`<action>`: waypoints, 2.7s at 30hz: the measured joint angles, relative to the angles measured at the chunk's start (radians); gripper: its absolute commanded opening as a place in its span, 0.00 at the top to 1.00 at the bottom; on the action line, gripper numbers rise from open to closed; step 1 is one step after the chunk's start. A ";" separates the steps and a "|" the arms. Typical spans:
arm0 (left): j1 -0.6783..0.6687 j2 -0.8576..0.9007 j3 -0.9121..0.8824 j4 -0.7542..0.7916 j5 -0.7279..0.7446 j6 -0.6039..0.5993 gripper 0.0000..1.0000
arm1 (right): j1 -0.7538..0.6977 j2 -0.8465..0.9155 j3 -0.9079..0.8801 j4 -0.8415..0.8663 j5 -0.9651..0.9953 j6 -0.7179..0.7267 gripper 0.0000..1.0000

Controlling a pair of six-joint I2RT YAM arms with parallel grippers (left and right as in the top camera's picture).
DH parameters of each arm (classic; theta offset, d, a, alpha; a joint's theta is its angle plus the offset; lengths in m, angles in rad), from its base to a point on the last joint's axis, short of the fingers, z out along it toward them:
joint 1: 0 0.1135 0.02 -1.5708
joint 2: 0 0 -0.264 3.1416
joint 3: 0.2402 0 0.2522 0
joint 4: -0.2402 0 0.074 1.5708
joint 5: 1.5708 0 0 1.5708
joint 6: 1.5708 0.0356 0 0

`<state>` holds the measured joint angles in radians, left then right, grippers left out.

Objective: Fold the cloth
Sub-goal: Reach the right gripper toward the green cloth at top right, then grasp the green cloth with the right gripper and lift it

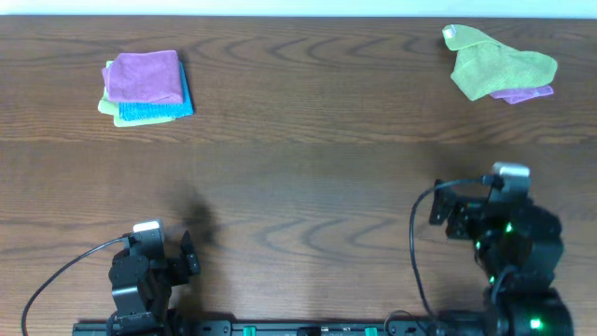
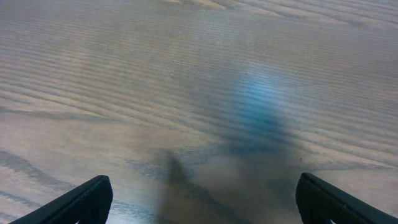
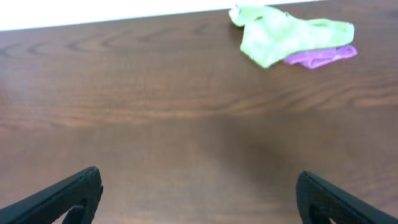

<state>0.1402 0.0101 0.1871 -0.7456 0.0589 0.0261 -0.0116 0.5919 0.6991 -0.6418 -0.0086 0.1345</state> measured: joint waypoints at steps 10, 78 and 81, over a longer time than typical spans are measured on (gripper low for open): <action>0.000 0.000 0.000 0.000 0.000 0.000 0.05 | 0.000 0.317 0.240 0.002 0.040 0.094 0.01; 0.000 0.000 0.000 0.000 0.000 0.000 0.05 | -0.303 1.647 1.166 0.180 -0.001 0.138 0.01; 0.000 0.000 0.000 0.000 0.000 0.000 0.05 | -0.303 1.691 1.166 0.182 -0.010 0.150 0.01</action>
<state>0.1398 0.0101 0.1871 -0.7456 0.0589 0.0261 -0.3149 2.2826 1.8652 -0.4599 -0.0185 0.2848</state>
